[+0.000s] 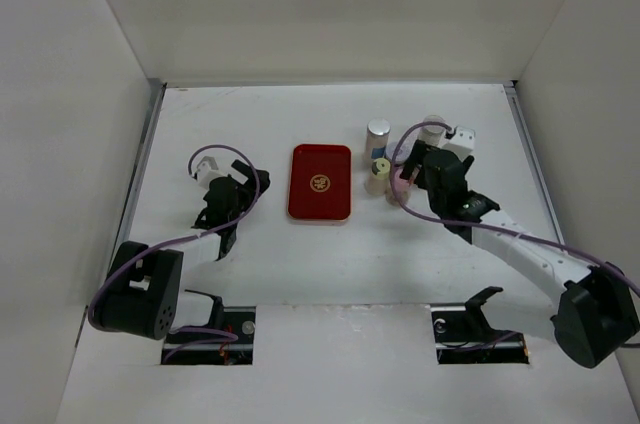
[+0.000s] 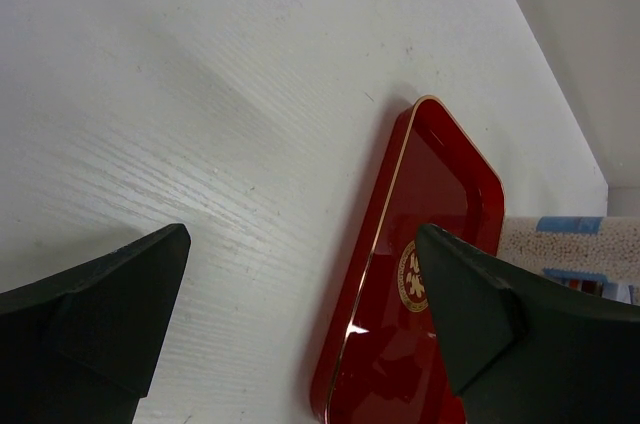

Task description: Organize the condiment bottles

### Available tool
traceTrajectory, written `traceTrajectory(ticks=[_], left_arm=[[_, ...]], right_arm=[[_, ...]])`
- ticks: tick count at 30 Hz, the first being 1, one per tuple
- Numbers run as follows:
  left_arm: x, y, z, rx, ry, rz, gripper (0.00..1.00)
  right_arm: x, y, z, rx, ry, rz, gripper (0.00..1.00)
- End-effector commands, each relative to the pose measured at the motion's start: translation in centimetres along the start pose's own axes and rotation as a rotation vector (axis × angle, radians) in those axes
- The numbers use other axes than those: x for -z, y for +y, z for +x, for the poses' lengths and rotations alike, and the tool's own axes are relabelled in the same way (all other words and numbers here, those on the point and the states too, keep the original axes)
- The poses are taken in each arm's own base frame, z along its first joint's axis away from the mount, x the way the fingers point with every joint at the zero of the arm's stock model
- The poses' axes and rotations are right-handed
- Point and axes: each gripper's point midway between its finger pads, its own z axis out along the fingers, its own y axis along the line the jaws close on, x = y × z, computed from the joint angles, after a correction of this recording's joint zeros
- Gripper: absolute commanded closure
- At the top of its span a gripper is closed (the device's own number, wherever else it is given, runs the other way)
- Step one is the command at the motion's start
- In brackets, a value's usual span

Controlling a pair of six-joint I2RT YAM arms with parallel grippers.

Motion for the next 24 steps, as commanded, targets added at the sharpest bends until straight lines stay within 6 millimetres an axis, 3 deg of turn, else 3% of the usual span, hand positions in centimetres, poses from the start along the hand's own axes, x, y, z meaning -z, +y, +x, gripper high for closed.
traceTrajectory(ticks=[1, 11, 24], left_arm=[[-0.4, -1.4, -0.7, 0.003, -0.02, 0.043, 0.0], [-0.1, -1.8, -1.1, 0.006, -0.036, 0.057, 0.0], [-0.2, -1.7, -0.9, 0.006, -0.027, 0.055, 0.0]], right_arm=[[0.8, 0.2, 1.3, 0.094, 0.074, -0.006, 0.09], [0.4, 3.7, 4.4, 0.174, 0.141, -0.104, 0.16], [-2.3, 3.9, 4.9, 0.237, 0.125, -0.049, 0.22]])
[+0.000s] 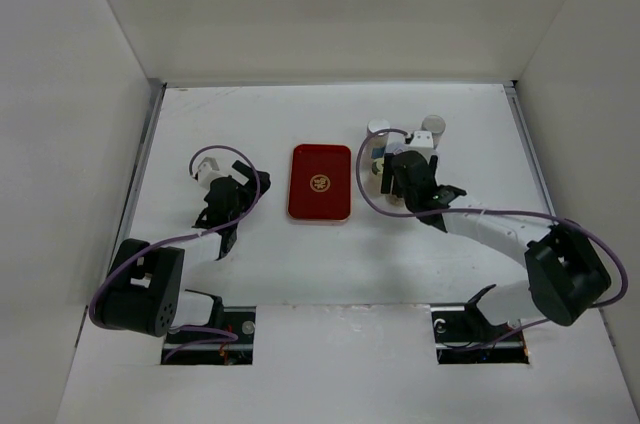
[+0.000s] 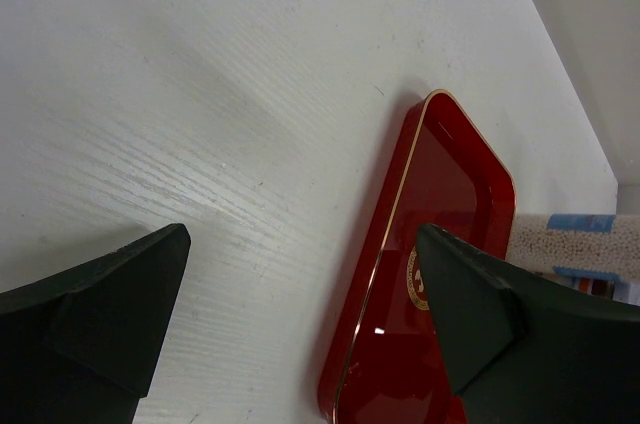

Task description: Organize the condiment bottles

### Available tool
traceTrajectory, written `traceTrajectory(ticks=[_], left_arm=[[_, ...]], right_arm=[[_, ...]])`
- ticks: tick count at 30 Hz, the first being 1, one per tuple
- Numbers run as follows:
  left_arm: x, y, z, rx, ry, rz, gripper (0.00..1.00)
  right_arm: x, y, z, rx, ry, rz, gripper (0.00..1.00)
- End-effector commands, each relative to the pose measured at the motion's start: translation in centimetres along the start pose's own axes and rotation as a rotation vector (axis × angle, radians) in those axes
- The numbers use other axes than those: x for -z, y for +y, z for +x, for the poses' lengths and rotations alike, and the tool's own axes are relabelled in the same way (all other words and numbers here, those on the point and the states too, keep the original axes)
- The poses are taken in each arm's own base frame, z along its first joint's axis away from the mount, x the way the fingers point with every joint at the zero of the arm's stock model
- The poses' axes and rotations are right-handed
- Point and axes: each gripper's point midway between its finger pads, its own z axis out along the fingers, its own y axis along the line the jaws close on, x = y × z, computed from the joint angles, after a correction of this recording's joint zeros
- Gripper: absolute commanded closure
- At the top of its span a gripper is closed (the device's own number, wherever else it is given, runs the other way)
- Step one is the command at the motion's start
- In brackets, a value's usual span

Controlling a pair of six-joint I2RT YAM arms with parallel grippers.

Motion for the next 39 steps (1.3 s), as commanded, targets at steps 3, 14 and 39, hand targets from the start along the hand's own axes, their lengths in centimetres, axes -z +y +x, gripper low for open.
traceTrajectory(ticks=[3, 14, 39], left_arm=[[-0.1, -2.0, -1.4, 0.009, -0.042, 0.062, 0.0], [0.1, -2.2, -1.5, 0.009, -0.048, 0.069, 0.0], [0.3, -1.4, -2.2, 0.024, -0.069, 0.055, 0.0]], right_arm=[[-0.9, 0.7, -3.2, -0.011, -0.089, 0.026, 0.24], [2.3, 0.2, -3.1, 0.017, -0.11, 0.033, 0.55], [-5.3, 25.0, -10.9, 0.054, -0.197, -0.4, 0.56]])
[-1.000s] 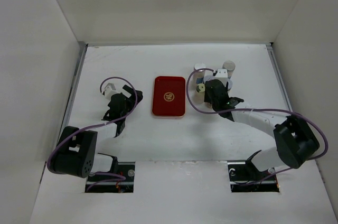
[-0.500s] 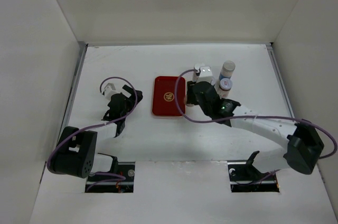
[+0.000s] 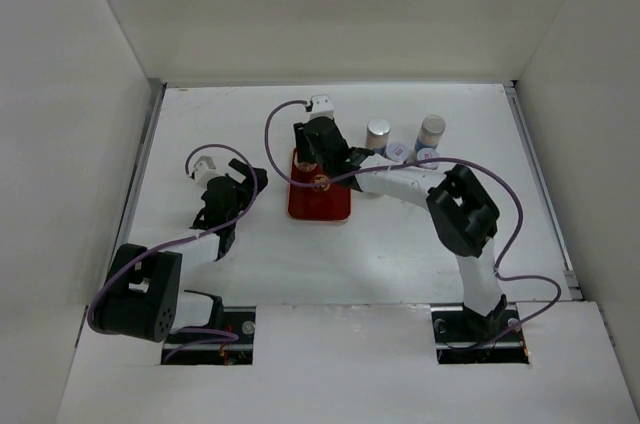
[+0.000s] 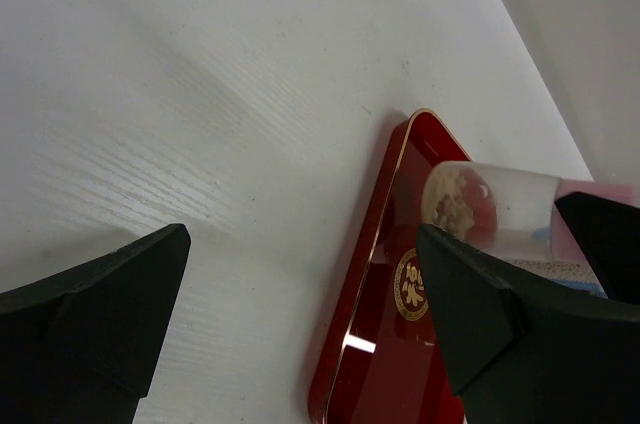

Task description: Organize the condiment bottles

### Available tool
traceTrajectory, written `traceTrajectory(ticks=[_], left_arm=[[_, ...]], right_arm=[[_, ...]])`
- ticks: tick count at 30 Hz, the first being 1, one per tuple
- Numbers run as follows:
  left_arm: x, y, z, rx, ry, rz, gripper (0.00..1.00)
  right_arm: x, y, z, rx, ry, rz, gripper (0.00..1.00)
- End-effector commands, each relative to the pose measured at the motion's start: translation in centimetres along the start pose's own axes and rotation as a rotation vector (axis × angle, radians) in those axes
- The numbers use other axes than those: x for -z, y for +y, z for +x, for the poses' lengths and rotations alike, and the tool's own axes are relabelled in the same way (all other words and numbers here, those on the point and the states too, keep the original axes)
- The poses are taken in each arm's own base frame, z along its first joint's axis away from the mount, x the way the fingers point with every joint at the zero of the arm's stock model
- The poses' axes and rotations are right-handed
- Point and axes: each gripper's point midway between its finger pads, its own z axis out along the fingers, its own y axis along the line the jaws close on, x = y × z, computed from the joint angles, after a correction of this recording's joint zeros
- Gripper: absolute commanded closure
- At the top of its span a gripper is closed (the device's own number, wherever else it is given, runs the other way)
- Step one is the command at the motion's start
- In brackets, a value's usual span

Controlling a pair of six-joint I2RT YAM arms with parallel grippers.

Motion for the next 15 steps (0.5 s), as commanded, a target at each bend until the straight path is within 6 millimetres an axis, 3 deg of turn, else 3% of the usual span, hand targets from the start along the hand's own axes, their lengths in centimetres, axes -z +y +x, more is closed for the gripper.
traceTrajectory(ticks=[1, 6, 10, 15], left_arm=[[0.1, -1.1, -1.0, 0.01, -0.034, 0.042, 0.0], [0.0, -0.8, -1.0, 0.012, -0.031, 0.036, 0.0], [0.0, -0.8, -1.3, 0.012, -0.043, 0.033, 0.0], [0.0, -0.9, -1.4, 0.015, -0.046, 0.036, 0.0]], right_arm=[[-1.3, -0.1, -4.3, -0.037, -0.088, -0.018, 0.56], [-3.0, -0.4, -2.2, -0.029, -0.049, -0.018, 0.55], [-3.7, -0.3, -1.7, -0.034, -0.048, -0.01, 0.53], [-4.3, 0.0, -1.2, -0.022, -0.034, -0.011, 0.4]])
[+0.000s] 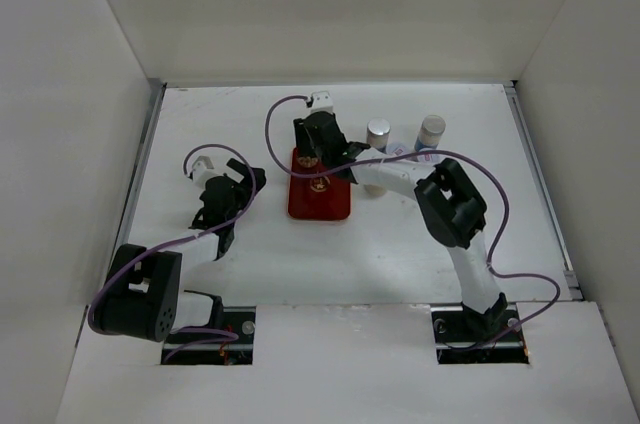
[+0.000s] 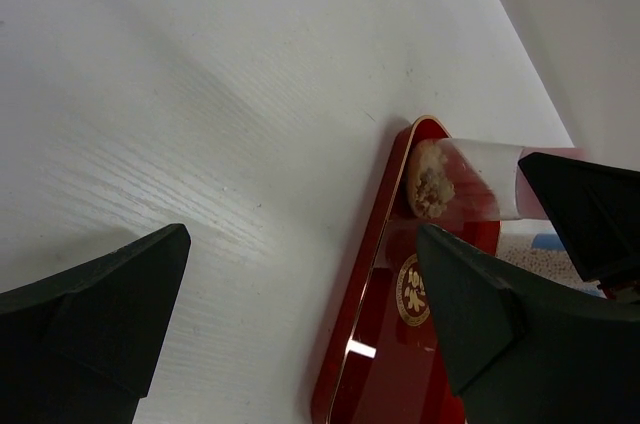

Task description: Organize the condiment bottles

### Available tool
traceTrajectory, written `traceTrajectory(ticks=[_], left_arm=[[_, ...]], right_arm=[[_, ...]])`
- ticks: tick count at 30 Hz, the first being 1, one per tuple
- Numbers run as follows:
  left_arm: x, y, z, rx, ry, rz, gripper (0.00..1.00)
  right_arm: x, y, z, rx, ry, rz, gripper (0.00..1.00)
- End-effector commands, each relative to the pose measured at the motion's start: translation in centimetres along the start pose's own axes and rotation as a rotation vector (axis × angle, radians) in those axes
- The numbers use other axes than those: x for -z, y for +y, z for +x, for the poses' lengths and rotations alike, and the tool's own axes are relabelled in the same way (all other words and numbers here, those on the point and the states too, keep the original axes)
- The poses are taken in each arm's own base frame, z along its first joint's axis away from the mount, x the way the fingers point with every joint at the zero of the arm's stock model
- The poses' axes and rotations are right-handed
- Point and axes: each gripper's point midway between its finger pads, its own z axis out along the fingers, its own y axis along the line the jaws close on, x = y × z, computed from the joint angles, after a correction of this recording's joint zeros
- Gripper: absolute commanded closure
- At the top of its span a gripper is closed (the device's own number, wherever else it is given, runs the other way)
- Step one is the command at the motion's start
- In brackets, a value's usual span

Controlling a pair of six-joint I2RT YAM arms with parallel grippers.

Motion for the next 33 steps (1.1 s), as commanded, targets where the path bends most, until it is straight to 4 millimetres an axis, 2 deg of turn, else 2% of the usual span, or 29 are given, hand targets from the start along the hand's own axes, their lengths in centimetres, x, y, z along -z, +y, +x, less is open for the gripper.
traceTrajectory(ticks=[1, 4, 6, 11, 14, 16, 20, 23, 26, 30, 33], left_arm=[[0.0, -0.8, -1.2, 0.012, -0.042, 0.034, 0.0], [0.0, -0.7, -1.1, 0.015, -0.035, 0.035, 0.0], [0.1, -1.0, -1.2, 0.012, -0.04, 0.041, 0.0], [0.1, -0.9, -0.8, 0.014, -0.024, 0.041, 0.0], [0.1, -1.0, -1.1, 0.013, -0.037, 0.039, 0.0], [0.0, -0.7, -1.0, 0.016, -0.032, 0.033, 0.0], [0.1, -1.1, -0.9, 0.013, -0.034, 0.043, 0.0], [-0.1, -0.8, -0.6, 0.013, -0.022, 0.034, 0.0], [0.0, -1.3, -0.6, 0.011, -0.026, 0.046, 0.0], [-0.1, -1.0, -0.7, 0.012, -0.025, 0.038, 0.0], [0.1, -1.4, -0.7, 0.008, -0.031, 0.05, 0.0]], right_arm=[[0.0, 1.5, -2.3, -0.018, -0.055, -0.038, 0.35], [0.8, 1.9, -3.2, -0.019, -0.071, -0.047, 0.26], [2.0, 2.0, -4.4, -0.035, -0.092, -0.054, 0.24], [7.2, 1.2, -9.1, -0.064, -0.177, -0.082, 0.2], [10.5, -0.1, -9.7, -0.078, -0.201, -0.09, 0.18], [12.1, -1.9, -9.0, -0.084, -0.199, -0.067, 0.18], [13.7, -9.0, -6.7, -0.122, -0.191, 0.108, 0.18], [14.5, -12.4, -4.7, -0.132, -0.163, 0.191, 0.16], [14.6, -14.0, -2.9, -0.121, -0.123, 0.228, 0.12], [14.0, -13.8, -0.9, -0.1, -0.058, 0.22, 0.09], [13.2, -13.7, 0.3, -0.1, -0.033, 0.221, 0.1]])
